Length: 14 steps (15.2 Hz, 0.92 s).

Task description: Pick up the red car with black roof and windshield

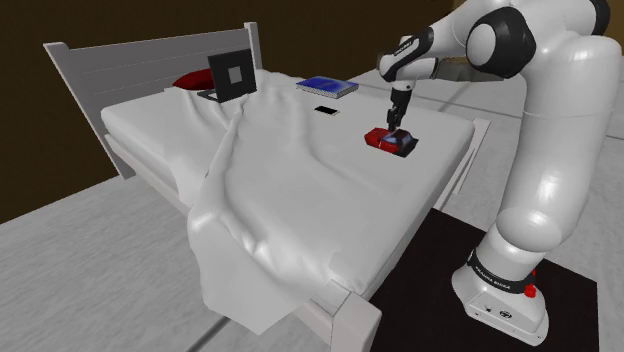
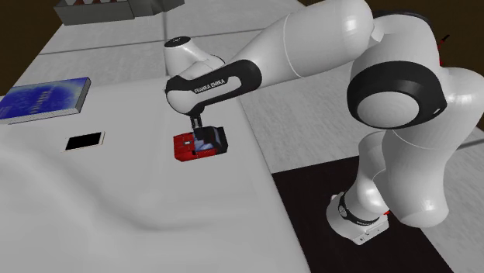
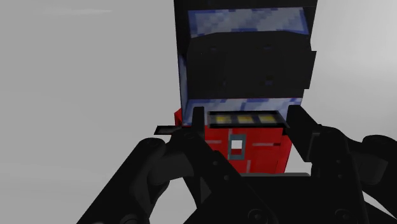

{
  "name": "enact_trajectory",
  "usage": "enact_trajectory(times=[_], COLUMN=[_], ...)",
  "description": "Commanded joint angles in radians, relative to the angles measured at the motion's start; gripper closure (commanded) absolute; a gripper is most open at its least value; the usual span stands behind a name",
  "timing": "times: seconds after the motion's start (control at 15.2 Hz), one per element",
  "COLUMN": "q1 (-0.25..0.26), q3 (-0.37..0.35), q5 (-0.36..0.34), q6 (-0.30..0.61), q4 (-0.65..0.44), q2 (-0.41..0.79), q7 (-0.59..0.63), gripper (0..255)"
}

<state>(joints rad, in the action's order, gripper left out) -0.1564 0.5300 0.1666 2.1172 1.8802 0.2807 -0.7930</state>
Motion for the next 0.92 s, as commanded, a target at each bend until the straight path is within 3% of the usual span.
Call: enact_trajectory(times=[0.0, 0.86], q1=[0.001, 0.009], q3=[0.003, 0.014], q5=[-0.007, -0.043], q6=[-0.024, -0.157], q4=[-0.016, -0.106], q2=[-0.009, -0.061], q7=[0.005, 0.028], gripper=[255, 255])
